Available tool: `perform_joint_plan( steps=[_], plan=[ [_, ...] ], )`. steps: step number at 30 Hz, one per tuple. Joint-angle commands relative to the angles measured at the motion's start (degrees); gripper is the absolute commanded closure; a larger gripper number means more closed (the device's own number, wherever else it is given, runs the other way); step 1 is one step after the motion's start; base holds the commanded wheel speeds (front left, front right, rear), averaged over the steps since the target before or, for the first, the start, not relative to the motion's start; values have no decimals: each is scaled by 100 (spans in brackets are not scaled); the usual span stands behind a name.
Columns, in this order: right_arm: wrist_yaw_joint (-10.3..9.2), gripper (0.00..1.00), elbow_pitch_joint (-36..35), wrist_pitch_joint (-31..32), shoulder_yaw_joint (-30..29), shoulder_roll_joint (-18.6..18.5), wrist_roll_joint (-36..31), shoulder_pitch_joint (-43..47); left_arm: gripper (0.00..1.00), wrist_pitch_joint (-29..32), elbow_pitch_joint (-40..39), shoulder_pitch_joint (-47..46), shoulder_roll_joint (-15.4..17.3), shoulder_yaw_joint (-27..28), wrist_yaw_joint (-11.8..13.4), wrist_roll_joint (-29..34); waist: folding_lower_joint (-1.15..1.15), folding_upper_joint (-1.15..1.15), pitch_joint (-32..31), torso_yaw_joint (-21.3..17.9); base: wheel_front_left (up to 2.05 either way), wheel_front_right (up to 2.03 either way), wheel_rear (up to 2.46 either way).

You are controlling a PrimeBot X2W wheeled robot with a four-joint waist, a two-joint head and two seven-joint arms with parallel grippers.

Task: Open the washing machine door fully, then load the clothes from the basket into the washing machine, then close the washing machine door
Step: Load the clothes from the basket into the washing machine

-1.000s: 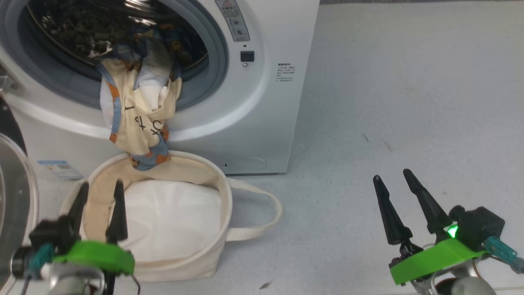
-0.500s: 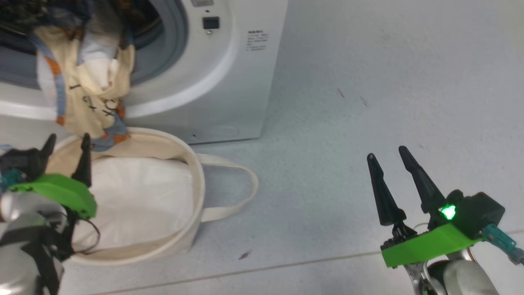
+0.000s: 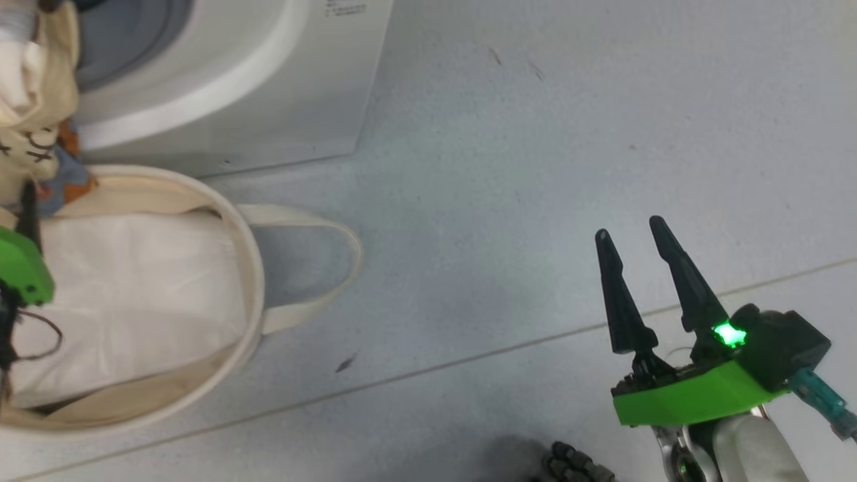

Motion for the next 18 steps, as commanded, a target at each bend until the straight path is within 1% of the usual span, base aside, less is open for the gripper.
perform_joint_plan(
  steps=[1,7,13,14,15,18],
  plan=[
    [6,0,-206,-82,124,13,-49,-94,0,-14,-50,-254,374,150,-5,-44,-1,0,235,-123,0,0,0],
    [6,0,-257,-177,134,30,-78,-139,0,30,191,-810,523,-131,-9,-190,-1,0,662,-171,0,0,0],
    [6,0,-231,-279,156,33,18,-195,0,-165,280,-1221,594,-413,-10,-383,-1,0,932,-157,0,0,0],
    [6,0,-213,-294,156,33,26,-205,30,-207,285,-1249,597,-476,-10,-421,-1,0,942,-152,0,0,0],
    [6,0,-193,-307,156,33,33,-213,100,-249,288,-1266,598,-540,-10,-464,-1,0,946,-148,0,0,0],
    [6,0,-140,-338,150,34,42,-235,100,-371,272,-1267,597,-714,-10,-648,-1,0,923,-122,0,0,0]
  ],
)
